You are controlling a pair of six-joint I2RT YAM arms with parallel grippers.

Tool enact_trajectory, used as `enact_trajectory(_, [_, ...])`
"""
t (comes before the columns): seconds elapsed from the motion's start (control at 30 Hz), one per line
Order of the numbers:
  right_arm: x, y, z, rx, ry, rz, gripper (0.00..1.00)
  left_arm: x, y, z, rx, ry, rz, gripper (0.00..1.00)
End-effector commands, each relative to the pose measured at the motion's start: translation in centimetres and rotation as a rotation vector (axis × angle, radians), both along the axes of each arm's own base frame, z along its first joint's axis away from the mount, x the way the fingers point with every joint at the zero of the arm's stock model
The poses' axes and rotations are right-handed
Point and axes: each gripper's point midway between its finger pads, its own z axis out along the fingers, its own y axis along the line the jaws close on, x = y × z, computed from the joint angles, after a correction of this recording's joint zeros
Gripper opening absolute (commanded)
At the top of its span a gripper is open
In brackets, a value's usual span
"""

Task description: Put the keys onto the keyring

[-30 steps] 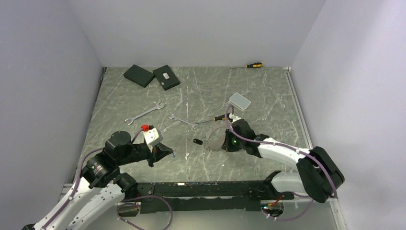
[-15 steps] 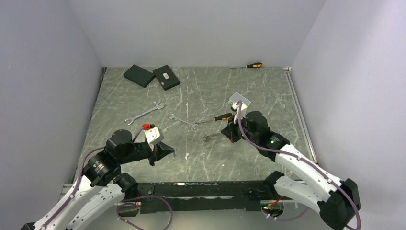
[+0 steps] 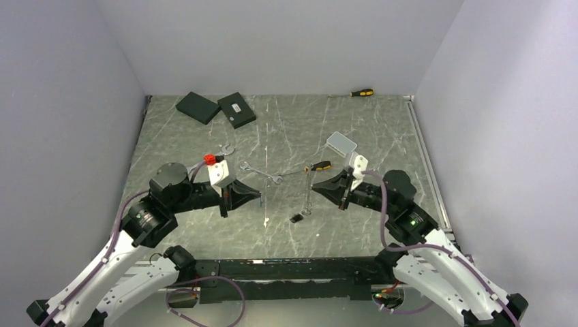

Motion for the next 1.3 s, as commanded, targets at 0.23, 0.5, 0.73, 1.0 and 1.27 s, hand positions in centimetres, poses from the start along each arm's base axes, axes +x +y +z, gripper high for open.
enact_trajectory(0.23, [-6.0,2.4,6.7,0.207,-0.337,0.413,0.0,-0.4,-3.1,3.5,-0.121,-0.073,-0.177,0.0])
enact_trajectory(0.5, [-8.1,3.4,6.1,0.235,-0.364,0.63,0.0,-1.9,-3.5,3.4,-0.142,-0.034,-0.278,0.0])
enact_trajectory(0.73, [-6.9,4.5,5.5,0.226,-0.345,0.654,0.0,-2.3,-2.7,1.9,-0.087,-0.003,-0.253,0.0])
enact_trajectory(1.0, [-1.9,6.4,1.4,0.062,-0.245,0.503,0.0,-1.4,0.7,-3.1,0.084,0.004,-0.063,0.0])
enact_trajectory(1.27, [1.7,7.2,-6.4,-0.257,-0.099,0.336,0.0,-2.0,3.6,-6.3,0.147,0.027,0.06,0.0])
